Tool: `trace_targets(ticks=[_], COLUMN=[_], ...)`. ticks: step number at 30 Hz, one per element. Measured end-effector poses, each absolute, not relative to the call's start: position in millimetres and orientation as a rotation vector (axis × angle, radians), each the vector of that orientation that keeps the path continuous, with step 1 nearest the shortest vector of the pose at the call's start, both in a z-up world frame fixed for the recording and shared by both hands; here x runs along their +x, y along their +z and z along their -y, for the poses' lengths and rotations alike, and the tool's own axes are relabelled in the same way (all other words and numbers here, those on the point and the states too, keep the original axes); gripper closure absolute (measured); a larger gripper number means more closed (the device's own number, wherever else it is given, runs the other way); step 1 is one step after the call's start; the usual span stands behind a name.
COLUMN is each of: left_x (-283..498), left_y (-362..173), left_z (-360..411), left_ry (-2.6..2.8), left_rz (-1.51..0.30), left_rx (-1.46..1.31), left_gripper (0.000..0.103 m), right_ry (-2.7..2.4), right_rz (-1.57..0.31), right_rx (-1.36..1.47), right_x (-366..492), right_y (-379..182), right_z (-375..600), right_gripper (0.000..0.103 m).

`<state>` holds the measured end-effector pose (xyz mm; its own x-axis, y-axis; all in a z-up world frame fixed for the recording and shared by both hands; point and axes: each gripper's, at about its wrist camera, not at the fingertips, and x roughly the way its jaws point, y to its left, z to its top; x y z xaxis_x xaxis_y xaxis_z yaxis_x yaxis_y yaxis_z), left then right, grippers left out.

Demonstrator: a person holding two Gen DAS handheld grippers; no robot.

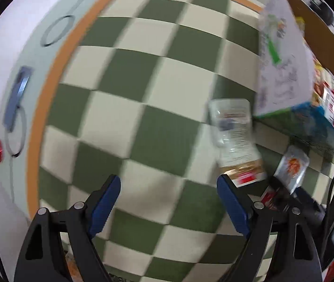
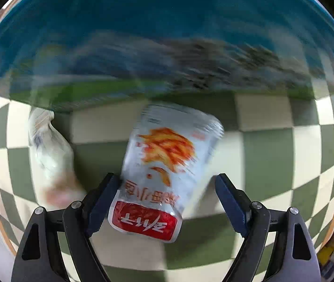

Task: Organize snacks
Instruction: 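Grasp the white-and-red spicy strip bag with the right tool while the left tool grasps the clear white packet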

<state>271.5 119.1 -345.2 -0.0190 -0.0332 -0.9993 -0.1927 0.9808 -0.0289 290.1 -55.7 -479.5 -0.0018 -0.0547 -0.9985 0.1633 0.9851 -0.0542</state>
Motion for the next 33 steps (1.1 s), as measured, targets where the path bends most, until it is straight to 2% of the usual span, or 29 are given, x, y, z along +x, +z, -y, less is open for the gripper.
trace_targets(ticks=[5, 10, 11, 16, 19, 21, 26, 28, 29, 31, 33], left_x=[296, 311, 311, 315, 313, 308, 285, 271, 266, 251, 239], left_y=[-373, -407, -412, -406, -399, -393, -387, -385, -384, -381, -378], left_z=[-90, -73, -70, -61, -59, -56, -61, -61, -61, -59, -56], left_ry=[0.033, 0.018, 0.018, 0.024, 0.024, 0.023, -0.004, -0.009, -0.01, -0.016, -0.02], left_rz=[-1.664, -1.76, -1.776, -1.757, -1.73, -1.709, -1.732, -1.744, -1.747, -1.756, -1.76], left_rx=[-0.275, -0.323, -0.315, -0.266, -0.179, -0.111, -0.124, -0.121, -0.117, -0.113, -0.113], left_gripper=[0.019, 0.019, 0.016, 0.016, 0.032, 0.049, 0.05, 0.05, 0.05, 0.05, 0.05], right_ry=[-0.171, -0.18, -0.18, -0.162, -0.153, -0.142, -0.125, -0.111, -0.092, -0.049, -0.004], right_rz=[-1.625, -1.653, -1.655, -1.665, -1.665, -1.664, -1.686, -1.689, -1.677, -1.645, -1.654], right_rx=[0.098, 0.238, 0.26, 0.316, 0.323, 0.324, 0.211, 0.065, 0.019, -0.022, -0.052], right_x=[275, 266, 265, 269, 276, 278, 295, 297, 297, 292, 282], right_y=[-483, -481, -480, -478, -477, -470, -475, -476, -475, -468, -470], right_z=[77, 98, 101, 106, 107, 132, 112, 99, 94, 88, 82], right_gripper=[0.016, 0.016, 0.016, 0.016, 0.016, 0.016, 0.015, 0.021, 0.033, 0.047, 0.049])
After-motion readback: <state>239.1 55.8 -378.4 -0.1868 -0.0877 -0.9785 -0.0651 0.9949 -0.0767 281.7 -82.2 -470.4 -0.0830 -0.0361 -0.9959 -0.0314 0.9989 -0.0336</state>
